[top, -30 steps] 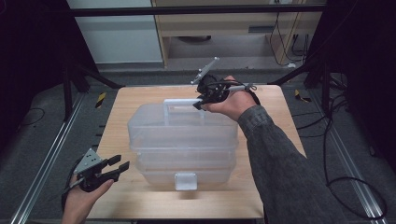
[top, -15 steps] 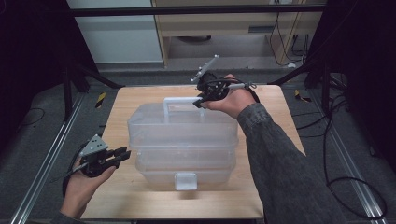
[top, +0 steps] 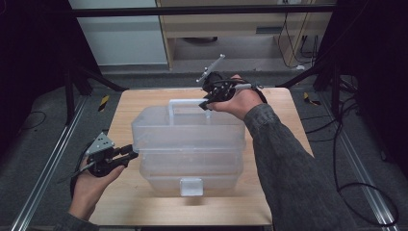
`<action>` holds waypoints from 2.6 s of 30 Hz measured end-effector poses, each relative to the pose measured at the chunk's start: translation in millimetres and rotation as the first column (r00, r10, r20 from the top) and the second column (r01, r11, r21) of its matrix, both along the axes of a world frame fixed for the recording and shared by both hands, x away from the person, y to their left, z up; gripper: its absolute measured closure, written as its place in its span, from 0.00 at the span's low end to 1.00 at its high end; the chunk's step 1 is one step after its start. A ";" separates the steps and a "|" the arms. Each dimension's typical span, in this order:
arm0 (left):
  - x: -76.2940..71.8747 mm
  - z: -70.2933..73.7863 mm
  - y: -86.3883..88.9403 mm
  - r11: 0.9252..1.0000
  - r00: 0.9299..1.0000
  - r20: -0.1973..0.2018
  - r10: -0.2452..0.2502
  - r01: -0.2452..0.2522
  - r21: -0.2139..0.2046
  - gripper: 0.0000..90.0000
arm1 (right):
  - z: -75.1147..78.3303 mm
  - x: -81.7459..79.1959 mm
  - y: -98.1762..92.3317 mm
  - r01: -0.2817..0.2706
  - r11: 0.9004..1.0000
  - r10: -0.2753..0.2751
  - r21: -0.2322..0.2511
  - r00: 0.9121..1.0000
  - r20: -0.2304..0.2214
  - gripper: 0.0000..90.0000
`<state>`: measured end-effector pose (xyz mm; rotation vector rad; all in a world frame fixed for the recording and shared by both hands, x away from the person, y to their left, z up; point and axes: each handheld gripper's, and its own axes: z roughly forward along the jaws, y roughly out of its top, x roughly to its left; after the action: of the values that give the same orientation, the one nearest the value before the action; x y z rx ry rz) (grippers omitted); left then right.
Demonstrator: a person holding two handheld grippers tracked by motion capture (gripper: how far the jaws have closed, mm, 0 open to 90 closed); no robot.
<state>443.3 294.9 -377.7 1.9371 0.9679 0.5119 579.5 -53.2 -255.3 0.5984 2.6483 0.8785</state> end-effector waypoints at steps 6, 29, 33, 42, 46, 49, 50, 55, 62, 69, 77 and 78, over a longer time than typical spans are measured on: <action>1.5 4.7 -3.7 1.000 1.000 0.014 -0.001 0.002 -0.011 0.76 | 0.1 1.6 -0.2 0.004 1.000 -0.004 0.002 1.000 -0.003 0.77; 1.3 10.4 -6.4 1.000 0.999 0.031 0.005 -0.006 0.006 0.82 | -0.6 3.1 -1.3 0.010 1.000 -0.010 0.000 1.000 0.004 0.77; 1.9 11.5 -6.2 1.000 0.999 0.034 0.011 -0.011 0.000 0.83 | -0.2 3.9 -0.8 0.012 1.000 -0.012 -0.003 1.000 0.004 0.77; 4.9 12.3 -6.4 1.000 0.999 0.033 0.015 -0.015 0.000 0.83 | 13.3 -7.5 -14.4 0.041 0.998 -0.044 0.050 0.998 0.044 0.64; 4.9 12.6 -7.3 1.000 0.999 0.035 0.020 -0.020 0.000 0.83 | 21.3 -17.2 -26.8 0.059 0.997 -0.063 0.055 0.995 0.071 0.63; 5.0 13.4 -7.6 1.000 0.999 0.036 0.021 -0.021 0.004 0.83 | 32.0 -32.0 -46.0 0.093 0.994 -0.099 0.065 0.989 0.107 0.71; 5.0 13.7 -7.6 1.000 0.999 0.036 0.020 -0.021 0.007 0.84 | 34.3 -35.6 -50.9 0.099 0.993 -0.106 0.065 0.988 0.115 0.74; 5.0 14.2 -7.6 1.000 0.999 0.036 0.019 -0.019 0.009 0.84 | 40.1 -47.2 -68.4 0.129 0.989 -0.139 0.076 0.980 0.142 0.82; 5.0 14.4 -7.2 1.000 0.999 0.036 0.019 -0.020 0.006 0.84 | 37.7 -62.7 -101.1 0.209 0.974 -0.220 0.083 0.962 0.163 0.87; 5.4 16.2 -7.5 1.000 0.999 0.038 0.022 -0.023 0.002 0.84 | 25.6 -70.7 -123.0 0.259 0.960 -0.273 0.104 0.950 0.154 0.89; 6.2 18.0 -7.4 1.000 0.999 0.039 0.023 -0.023 -0.002 0.84 | 6.8 -78.8 -135.6 0.294 0.950 -0.307 0.102 0.942 0.139 0.89; 6.2 18.1 -7.4 1.000 0.999 0.039 0.023 -0.023 -0.001 0.84 | 3.9 -79.6 -136.3 0.294 0.951 -0.305 0.098 0.943 0.136 0.90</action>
<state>449.6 287.5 -359.5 1.9100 0.9667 0.5607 499.9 -189.5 -251.4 0.8904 2.3178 0.8957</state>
